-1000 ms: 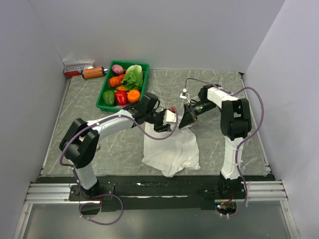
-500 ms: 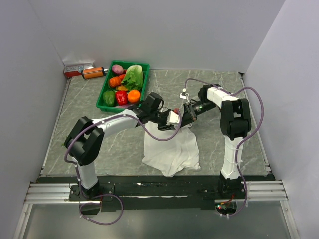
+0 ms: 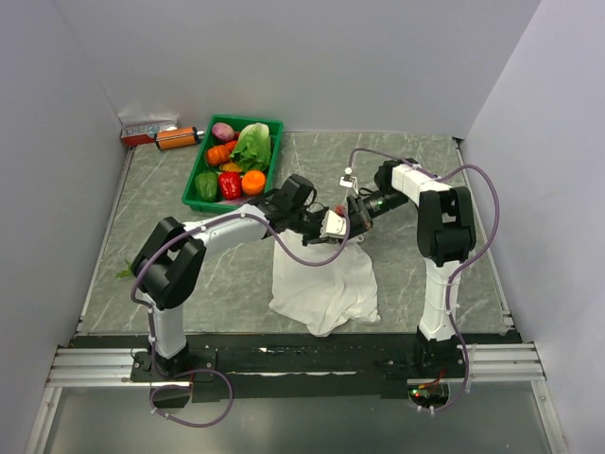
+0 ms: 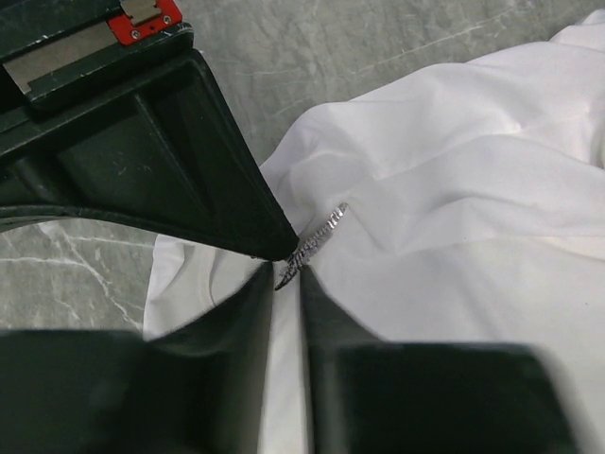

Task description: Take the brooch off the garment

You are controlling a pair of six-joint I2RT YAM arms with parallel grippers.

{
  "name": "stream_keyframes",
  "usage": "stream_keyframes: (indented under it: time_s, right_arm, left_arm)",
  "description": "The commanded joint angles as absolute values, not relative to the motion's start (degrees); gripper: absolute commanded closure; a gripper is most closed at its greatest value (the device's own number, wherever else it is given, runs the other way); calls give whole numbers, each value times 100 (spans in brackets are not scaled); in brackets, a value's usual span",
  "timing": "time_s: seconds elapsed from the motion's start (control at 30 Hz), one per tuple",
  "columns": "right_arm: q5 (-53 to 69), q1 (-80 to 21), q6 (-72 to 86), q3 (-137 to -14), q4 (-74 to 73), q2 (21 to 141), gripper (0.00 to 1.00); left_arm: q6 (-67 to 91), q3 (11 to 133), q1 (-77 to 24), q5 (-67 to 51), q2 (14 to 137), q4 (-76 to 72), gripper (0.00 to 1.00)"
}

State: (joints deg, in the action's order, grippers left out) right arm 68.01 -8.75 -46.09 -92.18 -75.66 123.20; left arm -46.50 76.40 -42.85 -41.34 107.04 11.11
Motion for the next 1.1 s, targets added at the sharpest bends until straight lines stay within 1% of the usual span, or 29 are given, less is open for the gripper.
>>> stream_keyframes:
  time_s: [0.0, 0.03, 0.07, 0.13, 0.17, 0.23, 0.27, 0.37, 0.47, 0.57, 0.63, 0.73, 0.8, 0.93, 1.03, 1.07]
  right_arm:
    - [6829, -923, -4570, -9483, -7664, 12437, 100]
    - [6803, -905, -4527, -9475, -7638, 12419, 100]
    - [6768, -914, -4465, -9457, -7498, 12384, 98]
    - [6558, -853, -4123, -9291, -7130, 12087, 92]
    - [6496, -792, -3983, -9168, -6641, 11920, 84]
    - [6347, -642, -3675, -8729, -6076, 11307, 76]
    - [6276, -607, -3630, -8588, -5864, 11103, 70]
    - [5925, -606, -3787, -8096, -5380, 10452, 64]
    - [5539, -676, -4077, -7491, -4976, 9820, 62]
    - [5055, -1036, -4455, -6997, -4634, 9335, 59]
    - [4624, -1501, -4649, -6577, -4378, 9037, 57]
    - [4221, -2098, -4711, -6172, -3912, 8877, 54]
    - [4009, -2354, -4589, -6047, -3570, 8886, 50]
    - [3394, -2654, -4150, -5924, -3051, 9139, 50]
    - [2875, -2698, -3789, -6081, -2857, 9429, 55]
    - [2622, -2698, -3727, -6117, -2813, 9474, 58]
  left_arm:
    - [-4930, 7963, -4333, -4517, 10793, 1343, 92]
    - [-4957, 8015, -4333, -4535, 10802, 1414, 98]
    - [-4948, 8024, -4333, -4535, 10810, 1467, 99]
    - [-5001, 8112, -4324, -4553, 10828, 1835, 99]
    - [-5036, 8156, -4307, -4544, 10837, 2002, 99]
    - [-5132, 8261, -4263, -4588, 10863, 2511, 99]
    - [-5150, 8270, -4184, -4605, 10863, 2679, 99]
    - [-5264, 8227, -4035, -4641, 10785, 3049, 99]
    - [-5431, 7903, -3903, -4553, 10574, 2998, 99]
    - [-5388, 7507, -3850, -4500, 10389, 2533, 99]
    - [-5370, 7279, -3850, -4491, 10284, 2251, 99]
    - [-5309, 6989, -3841, -4579, 10091, 1944, 99]
    - [-5265, 6821, -3841, -4649, 9959, 1768, 99]
    - [-5072, 6312, -3841, -4816, 9555, 1389, 99]
    - [-4967, 6013, -3841, -4869, 9361, 1187, 99]
    - [-4931, 5925, -3841, -4860, 9308, 1039, 99]
